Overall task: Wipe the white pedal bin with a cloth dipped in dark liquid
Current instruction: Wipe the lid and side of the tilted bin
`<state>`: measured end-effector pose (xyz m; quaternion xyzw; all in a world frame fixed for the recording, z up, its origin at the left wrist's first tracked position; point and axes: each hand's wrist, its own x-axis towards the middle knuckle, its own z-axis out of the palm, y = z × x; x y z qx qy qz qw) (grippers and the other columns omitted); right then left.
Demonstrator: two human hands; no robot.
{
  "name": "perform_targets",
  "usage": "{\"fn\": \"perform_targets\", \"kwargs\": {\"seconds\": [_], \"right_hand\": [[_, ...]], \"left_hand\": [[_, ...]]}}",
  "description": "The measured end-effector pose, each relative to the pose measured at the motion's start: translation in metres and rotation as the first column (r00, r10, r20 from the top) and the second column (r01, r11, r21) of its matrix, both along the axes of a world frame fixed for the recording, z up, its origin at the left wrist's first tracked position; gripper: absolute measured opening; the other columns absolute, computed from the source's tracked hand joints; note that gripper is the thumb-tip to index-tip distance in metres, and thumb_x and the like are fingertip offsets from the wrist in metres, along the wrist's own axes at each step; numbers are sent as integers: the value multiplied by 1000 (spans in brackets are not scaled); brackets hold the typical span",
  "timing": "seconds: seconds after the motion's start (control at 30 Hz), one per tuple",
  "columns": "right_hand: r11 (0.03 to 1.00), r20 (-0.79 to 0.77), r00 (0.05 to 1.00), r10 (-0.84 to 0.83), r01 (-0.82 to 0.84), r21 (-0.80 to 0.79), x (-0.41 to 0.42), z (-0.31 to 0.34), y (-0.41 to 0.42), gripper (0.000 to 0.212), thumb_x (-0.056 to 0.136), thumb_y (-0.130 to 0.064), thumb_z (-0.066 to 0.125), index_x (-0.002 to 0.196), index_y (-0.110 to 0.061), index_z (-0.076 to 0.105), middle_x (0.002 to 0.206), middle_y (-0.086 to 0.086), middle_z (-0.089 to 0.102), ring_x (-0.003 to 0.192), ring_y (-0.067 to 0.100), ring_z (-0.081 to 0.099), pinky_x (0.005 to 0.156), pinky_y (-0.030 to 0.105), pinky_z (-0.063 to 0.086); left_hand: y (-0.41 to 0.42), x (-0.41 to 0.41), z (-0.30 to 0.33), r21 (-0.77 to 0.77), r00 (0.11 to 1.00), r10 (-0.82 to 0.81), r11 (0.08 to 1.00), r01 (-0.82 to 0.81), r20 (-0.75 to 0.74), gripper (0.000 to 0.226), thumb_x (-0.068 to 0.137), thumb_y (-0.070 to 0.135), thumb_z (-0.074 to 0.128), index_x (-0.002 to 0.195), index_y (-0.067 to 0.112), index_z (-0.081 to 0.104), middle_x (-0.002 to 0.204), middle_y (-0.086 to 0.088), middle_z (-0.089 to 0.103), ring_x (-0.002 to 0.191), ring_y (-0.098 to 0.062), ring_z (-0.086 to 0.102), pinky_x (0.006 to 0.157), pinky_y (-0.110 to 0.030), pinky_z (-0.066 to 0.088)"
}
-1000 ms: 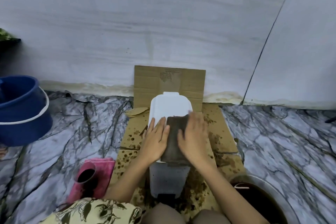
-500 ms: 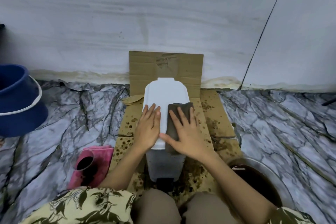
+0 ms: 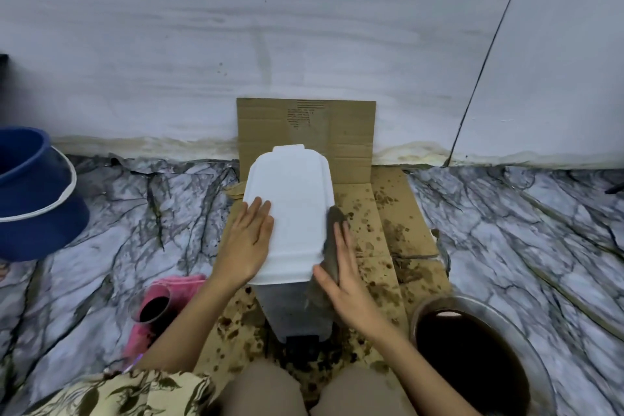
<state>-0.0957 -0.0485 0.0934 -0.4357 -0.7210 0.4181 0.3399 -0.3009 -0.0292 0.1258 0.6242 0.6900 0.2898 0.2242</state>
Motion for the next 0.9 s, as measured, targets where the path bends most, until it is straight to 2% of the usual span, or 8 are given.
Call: {"fn": "perform_targets", "kwargs": {"seconds": [0.1, 0.2, 0.3, 0.5, 0.67, 0.73, 0.8, 0.9], "right_hand": [[999, -28, 999, 27, -26, 35, -19, 4, 7, 64, 90, -58, 38, 141, -56, -1, 152, -31, -16, 140, -10, -14, 111, 7, -3], [986, -205, 974, -100, 69, -153, -43, 30, 42, 61, 91, -57, 30, 147, -37, 19, 158, -16, 9, 144, 0, 6, 120, 32, 8], [943, -343, 912, -227, 117, -311, -63, 43, 61, 59, 95, -53, 27, 148, -28, 24, 155, -11, 23, 140, 3, 20, 115, 26, 17], [987, -333, 935, -123, 81, -139, -89, 20, 44, 58, 84, -66, 26, 138, -48, 25, 151, -30, 11, 137, -13, 12, 100, -5, 15], [966, -273, 959, -72, -1, -258, -110, 38, 168, 60, 98, -47, 33, 151, -23, 17, 159, -3, 11, 144, 13, 16, 119, 36, 13], [947, -343, 934, -102, -15, -321, -119, 41, 209, 55, 101, -39, 36, 149, -16, 24, 144, 11, 38, 118, 19, 45, 104, 36, 33], [924, -416, 900, -133, -40, -381, -122, 41, 220, 47, 102, -33, 34, 144, -12, 34, 119, 11, 53, 91, 15, 54, 84, 30, 43], [911, -492, 853, -172, -53, -409, -110, 26, 181, 47, 101, -35, 36, 144, -19, 35, 139, 3, 49, 122, 16, 50, 107, 35, 39]], "left_hand": [[-3, -17, 3, -32, 1000, 17, 999, -17, -20, 49, 103, 36, 28, 149, 23, 25, 159, 6, 12, 147, -12, 0, 120, -31, 0], [-1, -32, 14, -106, 976, 9, 994, -33, -216, 48, 103, 32, 26, 150, 20, 25, 159, 1, 16, 148, -18, 6, 120, -39, 5], [12, -26, 29, -110, 947, -15, 994, -22, -322, 48, 102, 26, 27, 148, 11, 27, 158, -5, 19, 148, -22, 4, 117, -42, 4], [26, 0, 31, -134, 987, 31, 990, -52, -155, 56, 102, 43, 19, 152, 24, 6, 161, 3, 0, 147, -12, -5, 118, -39, -5], [40, -3, 36, -77, 967, 102, 989, -123, -233, 53, 98, 50, 27, 148, 34, 25, 154, -2, 25, 141, -22, 22, 116, -40, 18], [48, 3, 37, -43, 946, 167, 982, -186, -279, 54, 94, 58, 25, 144, 38, 30, 144, 3, 32, 134, -22, 29, 110, -41, 24], [51, 6, 32, -10, 934, 224, 972, -236, -278, 50, 93, 60, 23, 140, 45, 32, 137, 7, 33, 131, -18, 28, 106, -43, 21], [50, 3, 25, 28, 935, 270, 962, -271, -228, 48, 92, 58, 21, 138, 48, 32, 140, 9, 31, 133, -13, 23, 109, -41, 12]]}}
